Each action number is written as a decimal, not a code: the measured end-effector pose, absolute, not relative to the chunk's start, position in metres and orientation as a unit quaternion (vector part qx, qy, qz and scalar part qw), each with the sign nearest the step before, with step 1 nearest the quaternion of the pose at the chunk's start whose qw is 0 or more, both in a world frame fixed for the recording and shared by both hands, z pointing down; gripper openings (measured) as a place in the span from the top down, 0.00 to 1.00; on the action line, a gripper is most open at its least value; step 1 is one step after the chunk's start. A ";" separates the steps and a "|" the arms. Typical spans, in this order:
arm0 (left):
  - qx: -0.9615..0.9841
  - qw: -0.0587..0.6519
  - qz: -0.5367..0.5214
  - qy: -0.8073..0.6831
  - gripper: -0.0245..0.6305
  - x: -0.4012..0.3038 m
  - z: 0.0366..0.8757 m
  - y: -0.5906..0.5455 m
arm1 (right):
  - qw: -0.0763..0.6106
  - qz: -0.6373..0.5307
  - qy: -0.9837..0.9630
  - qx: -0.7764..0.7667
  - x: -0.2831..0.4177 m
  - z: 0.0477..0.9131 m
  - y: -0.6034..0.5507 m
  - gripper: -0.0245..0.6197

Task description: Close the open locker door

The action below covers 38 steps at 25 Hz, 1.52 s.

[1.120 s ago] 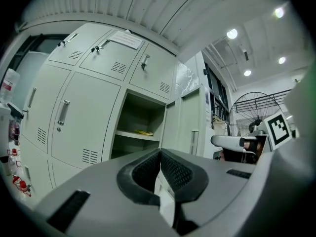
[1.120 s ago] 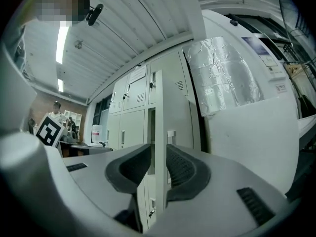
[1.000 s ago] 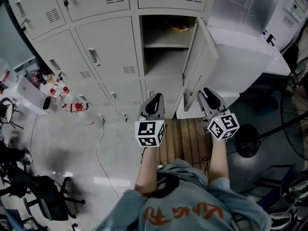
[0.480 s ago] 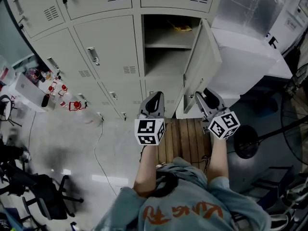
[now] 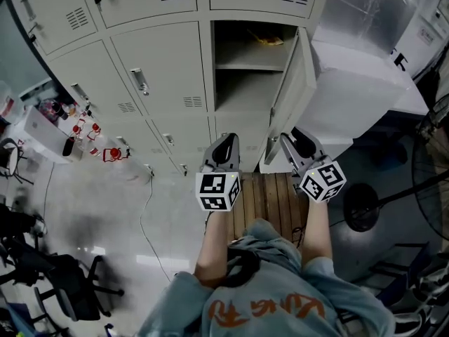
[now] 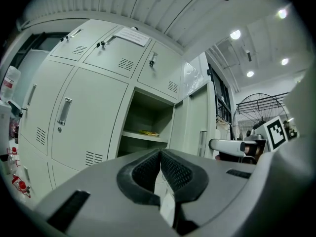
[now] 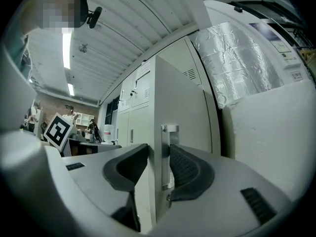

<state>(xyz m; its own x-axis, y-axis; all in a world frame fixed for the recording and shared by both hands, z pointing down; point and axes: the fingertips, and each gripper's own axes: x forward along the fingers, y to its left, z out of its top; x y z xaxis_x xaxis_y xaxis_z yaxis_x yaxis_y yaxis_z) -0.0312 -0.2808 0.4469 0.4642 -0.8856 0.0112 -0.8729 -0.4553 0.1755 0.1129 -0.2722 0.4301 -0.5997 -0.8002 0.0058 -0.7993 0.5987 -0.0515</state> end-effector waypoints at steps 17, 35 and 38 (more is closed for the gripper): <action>0.817 0.088 -0.033 -0.569 0.93 -0.088 0.455 -0.281 | -0.008 -0.017 0.906 -0.423 0.058 0.427 -0.298 0.76; 0.795 0.093 -0.025 -0.599 0.93 -0.127 0.461 -0.330 | -0.036 -0.004 0.904 -0.427 -0.017 0.426 -0.357 0.80; 0.793 0.093 -0.024 -0.602 0.93 -0.131 0.459 -0.343 | -0.035 -0.004 0.902 -0.430 -0.028 0.425 -0.371 0.80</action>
